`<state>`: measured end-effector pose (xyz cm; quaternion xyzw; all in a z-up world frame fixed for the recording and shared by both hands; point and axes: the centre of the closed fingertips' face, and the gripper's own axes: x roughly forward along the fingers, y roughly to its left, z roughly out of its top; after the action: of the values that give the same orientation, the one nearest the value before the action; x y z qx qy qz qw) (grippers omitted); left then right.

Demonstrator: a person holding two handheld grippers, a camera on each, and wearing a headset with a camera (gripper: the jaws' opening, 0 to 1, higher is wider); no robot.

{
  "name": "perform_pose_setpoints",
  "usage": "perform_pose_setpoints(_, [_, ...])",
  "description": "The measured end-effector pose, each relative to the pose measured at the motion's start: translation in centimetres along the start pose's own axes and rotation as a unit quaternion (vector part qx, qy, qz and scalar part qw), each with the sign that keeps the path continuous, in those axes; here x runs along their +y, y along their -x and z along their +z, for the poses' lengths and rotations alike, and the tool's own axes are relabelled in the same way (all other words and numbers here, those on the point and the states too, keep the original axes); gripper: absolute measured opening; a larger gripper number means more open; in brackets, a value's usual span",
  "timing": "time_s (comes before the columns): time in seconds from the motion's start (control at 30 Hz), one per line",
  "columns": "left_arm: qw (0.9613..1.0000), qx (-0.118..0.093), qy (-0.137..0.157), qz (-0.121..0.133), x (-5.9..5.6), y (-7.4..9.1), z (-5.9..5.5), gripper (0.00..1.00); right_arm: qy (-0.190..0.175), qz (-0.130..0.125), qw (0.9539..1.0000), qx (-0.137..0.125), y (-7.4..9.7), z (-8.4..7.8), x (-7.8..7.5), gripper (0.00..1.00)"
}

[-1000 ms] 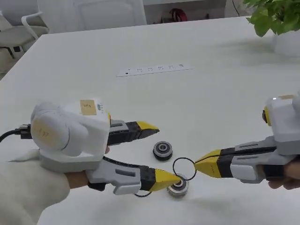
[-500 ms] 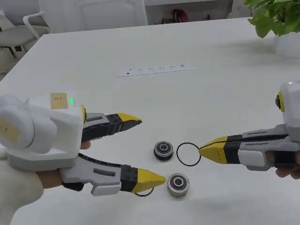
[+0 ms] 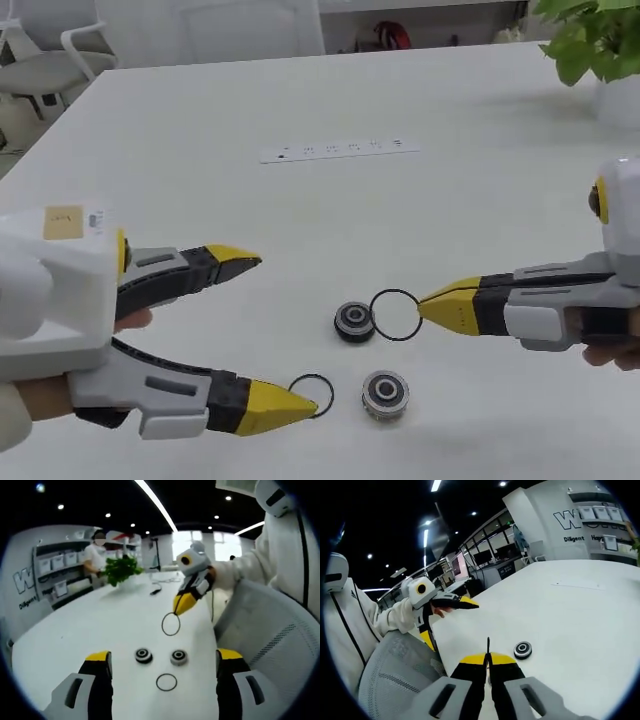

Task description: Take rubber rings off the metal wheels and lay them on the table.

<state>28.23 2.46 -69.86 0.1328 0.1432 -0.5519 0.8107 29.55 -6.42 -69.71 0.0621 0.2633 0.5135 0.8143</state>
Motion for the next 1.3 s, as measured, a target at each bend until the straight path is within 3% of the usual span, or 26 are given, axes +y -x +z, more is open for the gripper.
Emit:
perform_pose_setpoints(0.23, [0.9995,-0.007,0.023,0.019,0.5,1.0,-1.1,0.95,0.002,0.007,1.0000,0.000,-0.3,0.5,0.3,0.00])
perform_pose_setpoints(0.4, [0.9992,0.005,0.033,0.022,0.2,1.3,-2.3,0.97,0.002,0.013,0.9999,0.001,-0.6,0.8,0.5,0.00])
perform_pose_setpoints(0.67, [0.9974,-0.015,0.059,0.039,0.7,2.3,-2.6,1.00,0.003,0.024,0.9997,0.005,-1.3,1.2,1.0,0.00])
perform_pose_setpoints(1.3, [0.9939,-0.015,0.090,0.061,1.0,3.2,-4.6,1.00,0.000,0.047,0.9986,0.023,-3.8,1.5,2.3,0.00])
